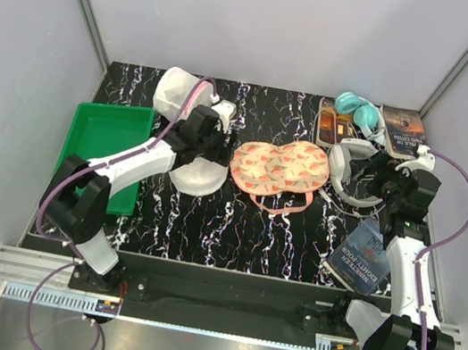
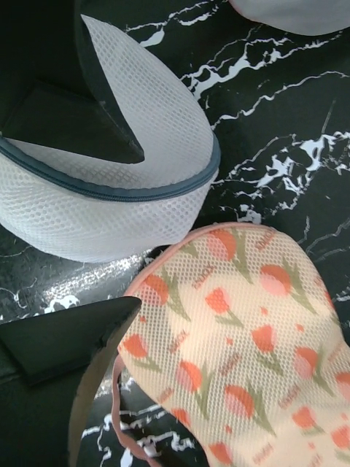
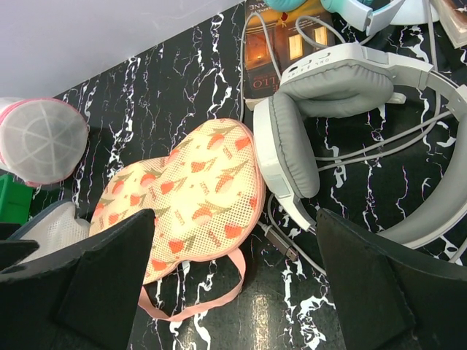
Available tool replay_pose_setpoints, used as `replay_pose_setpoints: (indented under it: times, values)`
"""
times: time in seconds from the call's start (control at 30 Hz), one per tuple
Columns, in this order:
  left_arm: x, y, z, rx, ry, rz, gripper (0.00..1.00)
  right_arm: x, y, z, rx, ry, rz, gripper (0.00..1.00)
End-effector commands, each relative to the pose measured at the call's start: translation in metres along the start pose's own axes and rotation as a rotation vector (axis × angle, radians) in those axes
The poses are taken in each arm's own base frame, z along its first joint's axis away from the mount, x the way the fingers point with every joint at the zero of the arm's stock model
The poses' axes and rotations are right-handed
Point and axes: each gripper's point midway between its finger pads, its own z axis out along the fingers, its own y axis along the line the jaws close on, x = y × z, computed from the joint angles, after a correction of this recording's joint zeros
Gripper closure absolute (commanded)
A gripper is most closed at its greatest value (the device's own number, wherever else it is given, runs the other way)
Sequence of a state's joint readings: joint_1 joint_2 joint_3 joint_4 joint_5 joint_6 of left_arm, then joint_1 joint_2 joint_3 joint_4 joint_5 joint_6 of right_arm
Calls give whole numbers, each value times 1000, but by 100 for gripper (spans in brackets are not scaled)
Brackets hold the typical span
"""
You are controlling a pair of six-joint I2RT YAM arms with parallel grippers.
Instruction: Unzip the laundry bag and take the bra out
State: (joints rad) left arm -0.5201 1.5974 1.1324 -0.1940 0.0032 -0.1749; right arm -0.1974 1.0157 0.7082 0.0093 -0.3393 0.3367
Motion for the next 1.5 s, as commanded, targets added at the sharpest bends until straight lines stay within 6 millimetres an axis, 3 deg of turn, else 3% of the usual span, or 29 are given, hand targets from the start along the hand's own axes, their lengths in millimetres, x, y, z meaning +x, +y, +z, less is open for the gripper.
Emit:
replay_pose_setpoints:
  times: [0.0, 0.1, 0.2, 0.23, 0.33, 0.37, 0.47, 0.53, 0.63, 0.67, 0.73, 0.77, 0.83, 0.87, 0.93, 1.1, 1.33, 1.47]
  values:
    - [-20, 10, 6, -91, -38, 46, 23, -17, 14, -3, -48, -38, -17, 0]
    - [-13, 18, 13, -151, -11, 55, 24, -16, 15, -3, -53, -36, -16, 0]
    - [-11, 22, 15, -189, 1, 75, 43, -16, 15, -3, -55, -35, -16, 0]
    - [-8, 24, 15, -204, 11, 87, 58, -17, 15, -4, -55, -37, -17, 0]
    - [1, 27, 17, -236, 40, 115, 85, -17, 15, -4, -56, -36, -17, 0]
    - [5, 29, 16, -242, 50, 121, 100, -17, 16, -4, -60, -34, -18, 0]
    - [13, 25, 11, -226, 59, 137, 100, -16, 20, -2, -86, -20, -20, 0]
    - [5, 11, 0, -158, 19, 150, 100, -14, 26, -1, -119, -6, -26, 0]
    - [3, -14, -22, -31, -34, 200, 100, -6, 51, 4, -239, 42, -52, 2]
    - [-7, -21, -37, 2, -83, 211, 100, 2, 71, 6, -308, 77, -75, 3]
    - [2, -39, -50, 96, -105, 269, 100, 13, 90, 10, -370, 112, -120, 3]
    - [-4, -49, -66, 156, -146, 286, 100, 27, 114, 10, -449, 163, -139, 3]
    - [8, -66, -78, 253, -155, 347, 100, 38, 136, 9, -544, 207, -149, 3]
    - [5, -73, -90, 284, -185, 366, 100, 51, 155, 4, -642, 262, -146, 4]
    - [14, -89, -101, 380, -188, 422, 100, 59, 180, -7, -783, 295, -152, 4]
    - [29, -124, -133, 583, -203, 523, 100, 91, 225, -32, -992, 382, -181, 4]
    - [40, -145, -152, 698, -212, 552, 100, 126, 244, -58, -1144, 457, -156, 5]
    - [41, -149, -156, 725, -211, 548, 100, 142, 248, -59, -1152, 488, -163, 6]
